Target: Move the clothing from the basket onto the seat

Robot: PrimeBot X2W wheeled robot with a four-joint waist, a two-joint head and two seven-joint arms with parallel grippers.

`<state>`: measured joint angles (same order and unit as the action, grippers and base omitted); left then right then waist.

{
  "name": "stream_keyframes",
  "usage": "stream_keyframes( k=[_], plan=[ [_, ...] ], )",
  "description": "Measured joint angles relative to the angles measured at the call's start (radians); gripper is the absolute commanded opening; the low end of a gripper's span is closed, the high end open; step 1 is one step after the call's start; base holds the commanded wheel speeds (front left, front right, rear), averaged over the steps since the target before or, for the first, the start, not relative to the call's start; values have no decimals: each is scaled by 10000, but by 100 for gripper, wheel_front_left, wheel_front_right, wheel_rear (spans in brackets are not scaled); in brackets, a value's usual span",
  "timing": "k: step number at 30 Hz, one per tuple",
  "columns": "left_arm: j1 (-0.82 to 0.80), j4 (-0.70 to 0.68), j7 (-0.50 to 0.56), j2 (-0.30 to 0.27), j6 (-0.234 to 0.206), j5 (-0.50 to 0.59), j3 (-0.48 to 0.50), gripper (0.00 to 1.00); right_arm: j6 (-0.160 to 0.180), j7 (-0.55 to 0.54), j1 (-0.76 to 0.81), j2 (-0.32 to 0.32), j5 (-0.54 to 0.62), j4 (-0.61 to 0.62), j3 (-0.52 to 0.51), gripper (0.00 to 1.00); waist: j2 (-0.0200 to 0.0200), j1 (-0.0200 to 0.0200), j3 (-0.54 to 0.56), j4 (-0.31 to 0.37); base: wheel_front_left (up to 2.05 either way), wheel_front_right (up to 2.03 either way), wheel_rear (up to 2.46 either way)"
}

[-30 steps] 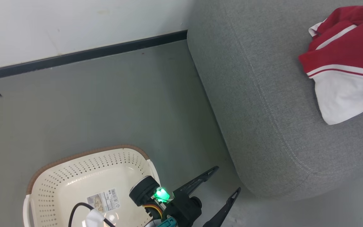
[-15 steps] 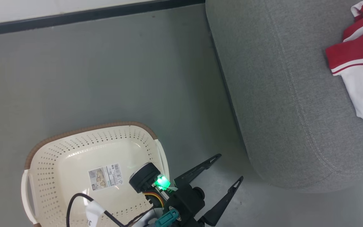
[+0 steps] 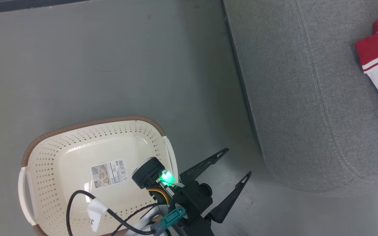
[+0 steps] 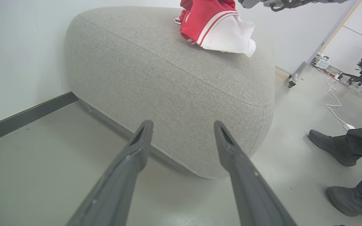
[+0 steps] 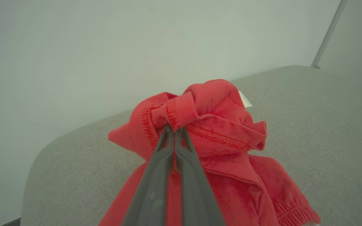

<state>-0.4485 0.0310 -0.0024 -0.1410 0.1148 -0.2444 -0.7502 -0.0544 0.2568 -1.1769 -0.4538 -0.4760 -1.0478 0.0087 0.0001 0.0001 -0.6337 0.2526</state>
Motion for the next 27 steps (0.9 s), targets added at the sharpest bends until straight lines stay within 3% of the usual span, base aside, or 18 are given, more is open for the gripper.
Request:
stream_keyframes(
  k=[10, 11, 12, 27],
  plan=[
    [-204, 364, -276, 98, 2, -6, 40, 100, -33, -2, 812, 357, -259, -504, -441, 0, 0, -1, 190, -77, 0, 0, 0],
    [-204, 420, -309, 107, 2, -6, 35, 100, -33, -2, 858, 370, -259, -533, -474, 27, -1, -1, 233, -89, 0, 0, 0],
    [-204, 474, -362, 119, 4, -8, 33, 100, -33, -2, 886, 368, -257, -543, -493, 98, -1, -1, 279, -102, 0, 0, 0],
    [-191, 1131, -1145, 347, -19, -117, 192, 100, -31, -2, 2134, 669, 111, -73, -569, 100, -1, -2, 1346, -469, 0, 0, 0]
  ],
)
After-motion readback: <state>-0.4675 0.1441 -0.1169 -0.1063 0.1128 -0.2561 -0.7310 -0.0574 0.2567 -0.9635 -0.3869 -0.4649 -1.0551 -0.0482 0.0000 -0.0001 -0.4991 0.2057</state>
